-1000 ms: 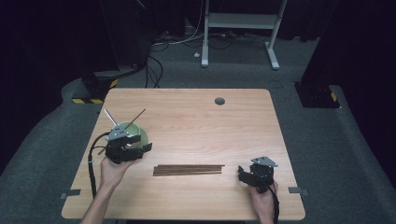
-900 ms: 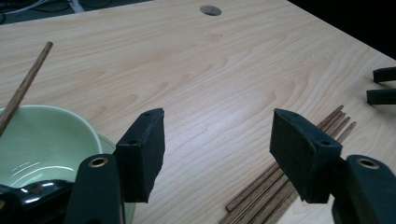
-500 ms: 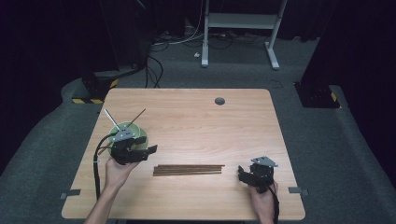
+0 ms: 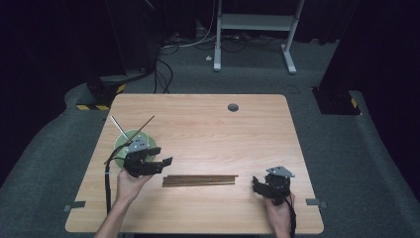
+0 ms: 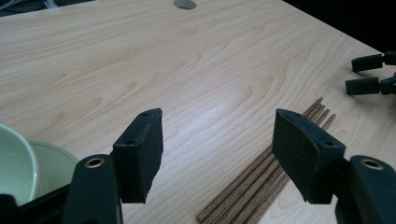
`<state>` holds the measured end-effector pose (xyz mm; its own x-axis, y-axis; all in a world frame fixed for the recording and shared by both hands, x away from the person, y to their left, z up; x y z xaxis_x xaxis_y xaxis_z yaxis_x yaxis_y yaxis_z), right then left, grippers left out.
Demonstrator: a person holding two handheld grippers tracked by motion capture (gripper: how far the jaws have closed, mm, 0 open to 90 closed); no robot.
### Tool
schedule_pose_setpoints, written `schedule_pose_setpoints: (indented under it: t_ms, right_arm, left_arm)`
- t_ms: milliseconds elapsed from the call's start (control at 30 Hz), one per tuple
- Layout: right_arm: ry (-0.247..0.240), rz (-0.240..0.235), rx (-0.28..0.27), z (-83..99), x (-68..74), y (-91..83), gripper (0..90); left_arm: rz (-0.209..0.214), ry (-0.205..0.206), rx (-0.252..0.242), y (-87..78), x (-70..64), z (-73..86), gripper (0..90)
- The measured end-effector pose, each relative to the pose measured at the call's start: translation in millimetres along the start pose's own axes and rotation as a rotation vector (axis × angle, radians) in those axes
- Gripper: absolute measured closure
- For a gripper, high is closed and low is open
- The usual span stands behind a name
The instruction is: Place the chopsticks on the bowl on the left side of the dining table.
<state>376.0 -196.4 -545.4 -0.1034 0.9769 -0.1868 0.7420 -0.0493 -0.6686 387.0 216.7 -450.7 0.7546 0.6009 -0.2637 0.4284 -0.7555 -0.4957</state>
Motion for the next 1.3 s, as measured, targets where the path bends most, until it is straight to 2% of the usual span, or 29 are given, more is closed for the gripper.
schedule_pose_setpoints:
  t_ms: [267, 533, 933, 1300]
  right_arm:
    - [0.000, 0.000, 0.000, 0.0, 0.0, 0.0, 20.3]
    - [-0.001, 0.000, 0.000, 0.0, 0.0, 0.0, 20.3]
    - [0.000, 0.000, 0.000, 0.0, 0.0, 0.0, 20.3]
    - [0.000, 0.000, 0.000, 0.0, 0.0, 0.0, 20.3]
  left_arm:
    - [0.023, -0.002, -0.003, 6.1, -4.0, -1.0, 33.3]
    - [0.035, 0.012, 0.013, 15.0, -8.3, -1.5, 33.0]
    - [0.069, 0.013, 0.025, 28.1, -13.0, 0.5, 32.5]
    - [0.084, 0.027, 0.061, 44.1, -18.2, 4.2, 32.9]
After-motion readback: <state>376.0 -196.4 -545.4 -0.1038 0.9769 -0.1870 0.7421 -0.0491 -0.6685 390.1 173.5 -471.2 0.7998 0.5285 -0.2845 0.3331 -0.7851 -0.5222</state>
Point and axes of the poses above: each handheld gripper's, and its own axes: y roughly forward along the jaws, z roughly out of its underside, x roughly to its left, the point moved 3 cm from there along y, roughly forward along the jaws, and after that the axes turned 14 degrees about z, right-handed, at the moved point
